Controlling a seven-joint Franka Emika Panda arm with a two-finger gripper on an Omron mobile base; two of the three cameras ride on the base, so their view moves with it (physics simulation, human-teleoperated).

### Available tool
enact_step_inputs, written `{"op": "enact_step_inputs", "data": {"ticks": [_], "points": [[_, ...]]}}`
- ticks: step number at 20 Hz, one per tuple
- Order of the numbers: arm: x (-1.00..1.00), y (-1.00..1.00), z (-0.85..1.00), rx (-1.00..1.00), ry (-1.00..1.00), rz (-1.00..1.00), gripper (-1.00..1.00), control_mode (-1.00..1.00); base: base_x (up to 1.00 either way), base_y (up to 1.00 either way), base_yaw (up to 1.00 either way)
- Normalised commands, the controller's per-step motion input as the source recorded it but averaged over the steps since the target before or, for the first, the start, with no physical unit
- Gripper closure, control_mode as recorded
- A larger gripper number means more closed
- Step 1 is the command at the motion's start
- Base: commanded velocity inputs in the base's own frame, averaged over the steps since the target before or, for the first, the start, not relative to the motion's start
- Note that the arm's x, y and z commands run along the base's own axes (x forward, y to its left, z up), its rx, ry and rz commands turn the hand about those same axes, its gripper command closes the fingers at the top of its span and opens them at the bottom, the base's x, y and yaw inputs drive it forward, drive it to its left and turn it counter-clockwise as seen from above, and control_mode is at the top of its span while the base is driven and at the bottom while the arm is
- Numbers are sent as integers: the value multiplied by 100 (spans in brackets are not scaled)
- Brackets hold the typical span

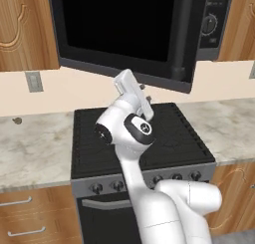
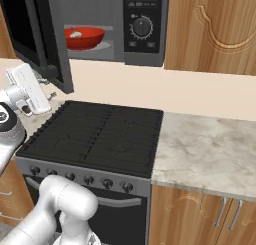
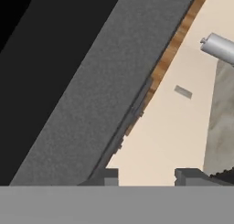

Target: Pick the garlic from the sink and place it in the bowl. Then pick the bowl and place it in the microwave. Then close the microwave door and press the start button.

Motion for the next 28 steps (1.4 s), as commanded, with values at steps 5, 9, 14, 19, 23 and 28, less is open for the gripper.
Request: {"op": "enact_step_inputs", "data": {"ticks": [5, 9, 14, 19, 23, 28], "points": [[0, -60, 100, 17, 0, -1, -100, -100, 0, 0, 0], [0, -63, 100, 18, 0, 0, -100, -100, 0, 0, 0], [29, -71, 100, 20, 2, 0, -100, -100, 0, 0, 0], [71, -80, 99, 25, 13, 1, -100, -100, 0, 0, 0], [52, -63, 75, 22, 11, 7, -100, -100, 0, 0, 0], [-48, -8, 23, 7, -3, 8, -100, -100, 0, 0, 0]]}}
